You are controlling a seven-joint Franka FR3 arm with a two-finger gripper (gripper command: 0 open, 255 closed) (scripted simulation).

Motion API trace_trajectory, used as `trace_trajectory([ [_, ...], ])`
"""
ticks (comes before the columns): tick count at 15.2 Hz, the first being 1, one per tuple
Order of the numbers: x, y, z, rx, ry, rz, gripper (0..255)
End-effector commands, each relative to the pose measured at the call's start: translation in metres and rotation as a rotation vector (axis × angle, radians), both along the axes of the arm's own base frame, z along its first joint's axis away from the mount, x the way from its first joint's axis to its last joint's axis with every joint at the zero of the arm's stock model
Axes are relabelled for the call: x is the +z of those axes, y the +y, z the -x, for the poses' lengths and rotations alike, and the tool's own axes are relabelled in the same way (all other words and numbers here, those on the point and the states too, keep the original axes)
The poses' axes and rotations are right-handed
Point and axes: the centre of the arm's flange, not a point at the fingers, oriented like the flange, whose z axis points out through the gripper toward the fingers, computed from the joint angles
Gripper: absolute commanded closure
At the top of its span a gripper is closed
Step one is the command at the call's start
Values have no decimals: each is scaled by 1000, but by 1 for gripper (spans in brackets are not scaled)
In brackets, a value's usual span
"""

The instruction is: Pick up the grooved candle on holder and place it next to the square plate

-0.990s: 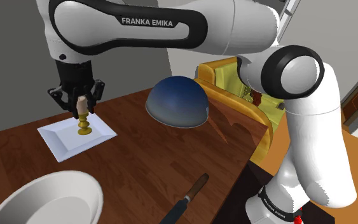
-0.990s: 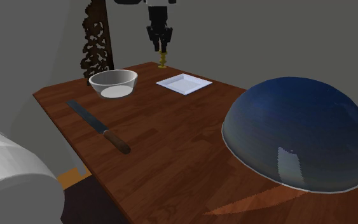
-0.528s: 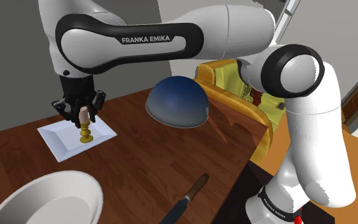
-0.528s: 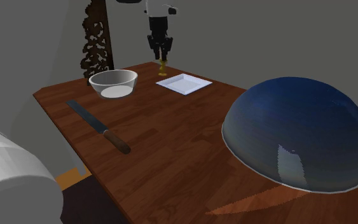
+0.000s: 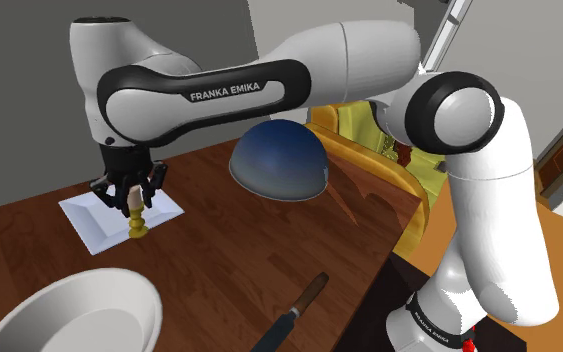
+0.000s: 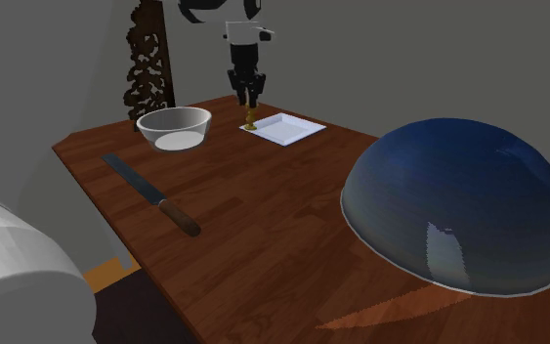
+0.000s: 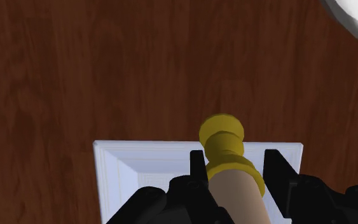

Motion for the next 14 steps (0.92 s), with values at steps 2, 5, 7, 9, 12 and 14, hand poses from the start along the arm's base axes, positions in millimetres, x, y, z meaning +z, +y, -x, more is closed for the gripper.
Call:
trace_trajectory([
  [2,-15,-1,0,0,0,0,255],
  [5,-32,-1,0,0,0,0,255],
  [7,-32,-1,0,0,0,0,255],
  [9,-32,-1,0,0,0,0,255],
  [12,-32,-1,0,0,0,0,255],
  [14,-32,-1,0,0,0,0,0],
])
